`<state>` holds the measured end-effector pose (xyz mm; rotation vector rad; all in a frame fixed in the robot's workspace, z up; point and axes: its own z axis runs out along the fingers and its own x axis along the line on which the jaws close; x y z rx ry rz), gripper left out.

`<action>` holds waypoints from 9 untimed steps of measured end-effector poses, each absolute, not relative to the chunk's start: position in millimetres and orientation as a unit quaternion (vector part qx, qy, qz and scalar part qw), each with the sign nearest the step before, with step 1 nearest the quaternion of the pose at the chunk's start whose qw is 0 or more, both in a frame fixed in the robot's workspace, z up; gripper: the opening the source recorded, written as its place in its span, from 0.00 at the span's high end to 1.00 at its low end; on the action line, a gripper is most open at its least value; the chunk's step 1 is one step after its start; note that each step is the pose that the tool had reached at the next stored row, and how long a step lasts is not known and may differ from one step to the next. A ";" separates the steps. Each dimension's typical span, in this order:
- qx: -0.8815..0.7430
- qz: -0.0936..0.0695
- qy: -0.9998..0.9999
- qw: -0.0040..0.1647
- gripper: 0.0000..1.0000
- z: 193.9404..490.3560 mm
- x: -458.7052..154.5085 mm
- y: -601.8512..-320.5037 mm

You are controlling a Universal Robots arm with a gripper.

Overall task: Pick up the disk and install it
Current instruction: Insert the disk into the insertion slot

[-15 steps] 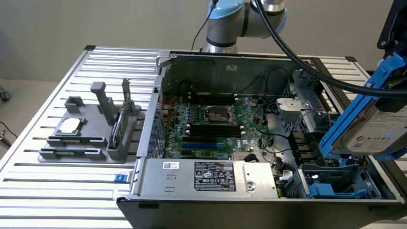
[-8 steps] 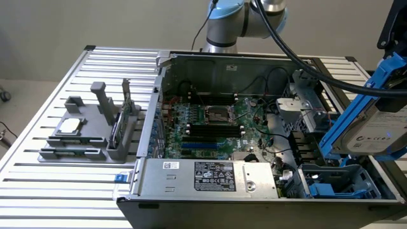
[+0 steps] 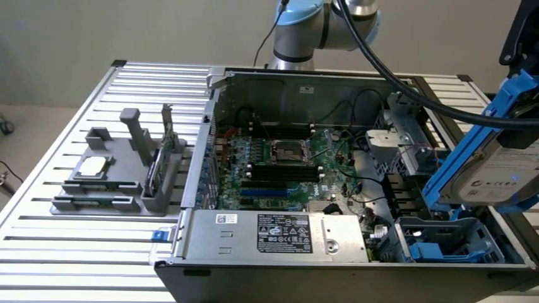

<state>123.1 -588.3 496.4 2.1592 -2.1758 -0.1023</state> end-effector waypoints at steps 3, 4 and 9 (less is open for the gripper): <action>0.704 -0.033 -0.709 0.037 0.67 492.0 122.8 -588.5; 0.704 -0.033 -0.709 0.037 0.67 490.1 122.6 -588.5; 0.704 -0.034 -0.709 0.036 0.67 481.3 121.6 -589.0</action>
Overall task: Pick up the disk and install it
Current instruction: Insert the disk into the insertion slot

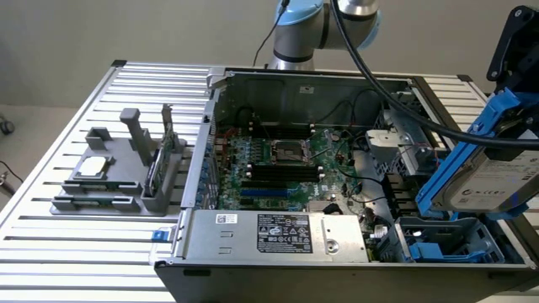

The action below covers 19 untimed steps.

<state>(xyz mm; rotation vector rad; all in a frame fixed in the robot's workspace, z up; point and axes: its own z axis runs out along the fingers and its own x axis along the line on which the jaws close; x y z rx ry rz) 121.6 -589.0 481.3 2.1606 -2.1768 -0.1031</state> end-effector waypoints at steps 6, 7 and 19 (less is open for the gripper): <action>0.704 -0.035 -0.709 0.034 0.67 470.3 121.6 -592.5; 0.704 -0.036 -0.709 0.034 0.67 468.5 121.6 -593.2; 0.704 -0.044 -0.708 0.026 0.67 449.3 123.0 -600.9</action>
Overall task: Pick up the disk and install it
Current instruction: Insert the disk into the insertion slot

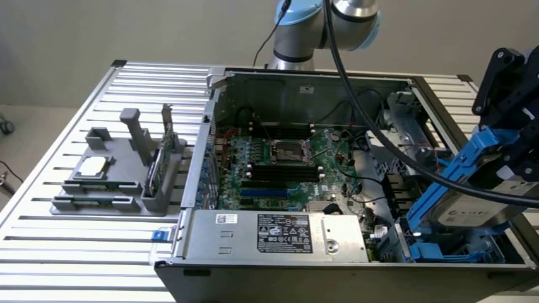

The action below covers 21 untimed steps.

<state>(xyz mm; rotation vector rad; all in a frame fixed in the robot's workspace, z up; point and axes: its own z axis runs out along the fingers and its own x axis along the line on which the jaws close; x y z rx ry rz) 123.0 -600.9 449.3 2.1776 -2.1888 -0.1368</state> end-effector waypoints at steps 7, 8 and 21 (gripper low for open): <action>0.705 -0.047 -0.707 0.023 0.67 437.7 123.8 -602.6; 0.705 -0.047 -0.707 0.022 0.67 436.2 124.0 -602.6; 0.708 -0.051 -0.704 0.019 0.67 420.0 125.7 -603.1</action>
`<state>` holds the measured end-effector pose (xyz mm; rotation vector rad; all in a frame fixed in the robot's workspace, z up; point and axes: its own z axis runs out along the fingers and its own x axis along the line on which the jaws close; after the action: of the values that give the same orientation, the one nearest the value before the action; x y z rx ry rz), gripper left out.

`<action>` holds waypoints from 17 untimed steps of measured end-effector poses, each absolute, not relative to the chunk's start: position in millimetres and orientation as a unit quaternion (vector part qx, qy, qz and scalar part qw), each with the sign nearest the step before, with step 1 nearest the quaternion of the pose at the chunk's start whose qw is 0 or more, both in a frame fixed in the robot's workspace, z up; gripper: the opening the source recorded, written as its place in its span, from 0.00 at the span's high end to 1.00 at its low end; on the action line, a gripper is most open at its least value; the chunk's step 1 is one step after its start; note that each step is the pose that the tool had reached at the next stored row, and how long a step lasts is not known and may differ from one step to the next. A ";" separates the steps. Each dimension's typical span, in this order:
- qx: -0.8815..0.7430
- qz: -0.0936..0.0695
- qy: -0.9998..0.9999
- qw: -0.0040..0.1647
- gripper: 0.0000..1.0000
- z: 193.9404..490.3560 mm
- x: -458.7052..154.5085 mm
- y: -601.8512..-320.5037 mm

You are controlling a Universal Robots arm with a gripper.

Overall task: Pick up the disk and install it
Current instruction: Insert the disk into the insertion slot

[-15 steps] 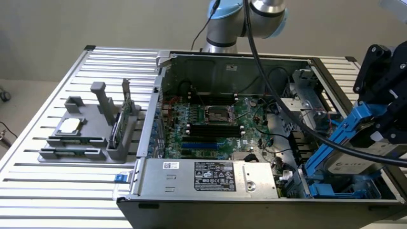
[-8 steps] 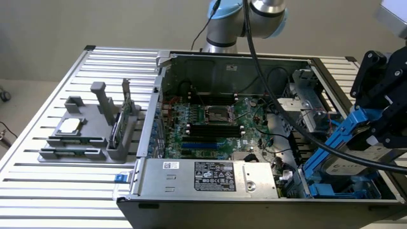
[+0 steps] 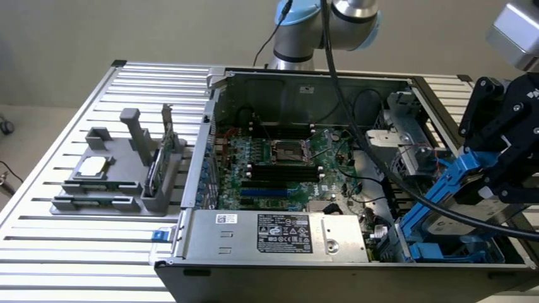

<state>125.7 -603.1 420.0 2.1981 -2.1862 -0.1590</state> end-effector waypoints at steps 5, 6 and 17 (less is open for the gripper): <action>0.709 -0.052 -0.703 0.018 0.67 412.9 125.9 -603.3; 0.709 -0.052 -0.703 0.018 0.67 411.3 125.9 -603.3; 0.713 -0.053 -0.699 0.017 0.67 391.6 126.1 -603.3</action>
<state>126.1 -603.3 391.6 2.2151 -2.1723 -0.1638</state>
